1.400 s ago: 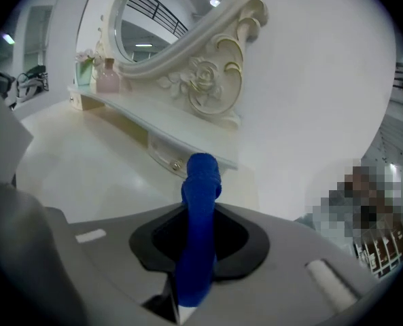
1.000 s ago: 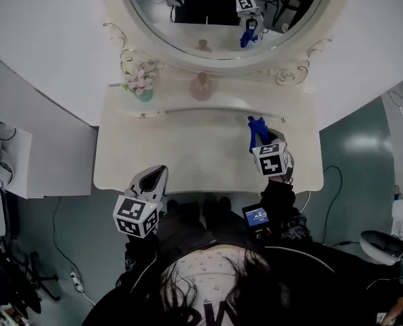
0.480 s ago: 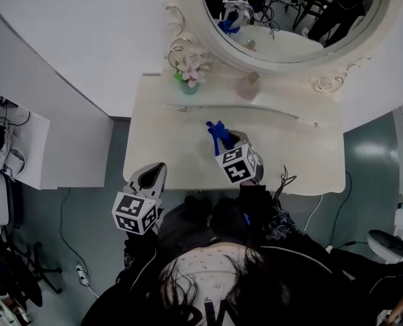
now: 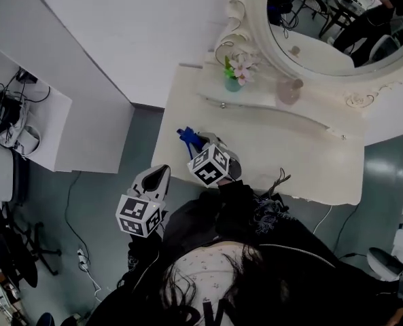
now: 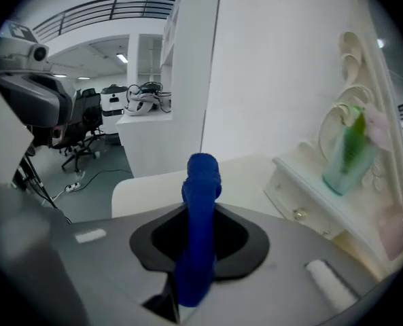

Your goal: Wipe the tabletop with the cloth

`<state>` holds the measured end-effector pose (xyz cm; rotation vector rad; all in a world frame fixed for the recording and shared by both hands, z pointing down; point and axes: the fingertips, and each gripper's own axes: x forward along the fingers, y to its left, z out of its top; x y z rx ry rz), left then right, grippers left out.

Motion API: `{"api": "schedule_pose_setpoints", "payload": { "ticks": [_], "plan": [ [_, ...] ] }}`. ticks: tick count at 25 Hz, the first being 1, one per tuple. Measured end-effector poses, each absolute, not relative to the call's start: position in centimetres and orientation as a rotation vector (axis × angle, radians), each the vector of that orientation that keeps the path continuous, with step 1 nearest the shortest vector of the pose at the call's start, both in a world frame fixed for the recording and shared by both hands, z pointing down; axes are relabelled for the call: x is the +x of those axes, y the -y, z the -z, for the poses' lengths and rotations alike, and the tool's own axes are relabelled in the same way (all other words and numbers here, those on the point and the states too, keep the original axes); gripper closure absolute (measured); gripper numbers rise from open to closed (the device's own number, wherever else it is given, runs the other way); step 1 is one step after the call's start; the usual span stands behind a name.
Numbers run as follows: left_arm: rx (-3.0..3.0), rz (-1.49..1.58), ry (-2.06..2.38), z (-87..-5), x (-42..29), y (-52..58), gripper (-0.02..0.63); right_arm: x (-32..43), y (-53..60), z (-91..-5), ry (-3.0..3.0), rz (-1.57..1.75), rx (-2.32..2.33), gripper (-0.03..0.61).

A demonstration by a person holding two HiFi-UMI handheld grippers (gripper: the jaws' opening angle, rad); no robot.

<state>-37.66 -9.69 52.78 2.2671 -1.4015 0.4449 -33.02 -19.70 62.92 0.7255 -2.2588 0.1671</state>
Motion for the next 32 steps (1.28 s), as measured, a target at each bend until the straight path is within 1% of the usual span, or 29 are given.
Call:
{"api": "schedule_pose_setpoints", "payload": {
  "ticks": [3,6,9,12,20,32],
  "plan": [
    [2.215,-0.429,1.454,-52.9,-40.1,8.8,0.614,-37.4,18.2,-64.3,2.260,-0.095,0.597,0.502],
    [2.169,-0.417,1.505,-52.8,-41.9,8.0,0.614,-39.8,17.0,-66.4,2.213,0.023,0.490,0.502],
    [2.135,-0.409,1.537,-53.1,-43.0,7.3,0.614,-39.8,16.9,-67.7,2.157,0.140,0.466,0.502],
    [2.121,-0.415,1.535,-53.6,-43.1,7.4,0.614,-38.7,17.3,-68.1,2.137,0.166,0.475,0.503],
    [2.231,-0.438,1.448,-52.9,-38.2,10.2,0.614,-32.4,18.4,-68.4,2.110,0.120,0.554,0.503],
    [2.369,-0.498,1.250,-52.7,-24.9,12.2,0.614,-15.7,20.1,-68.4,2.032,-0.014,0.809,0.503]
  ]
}}
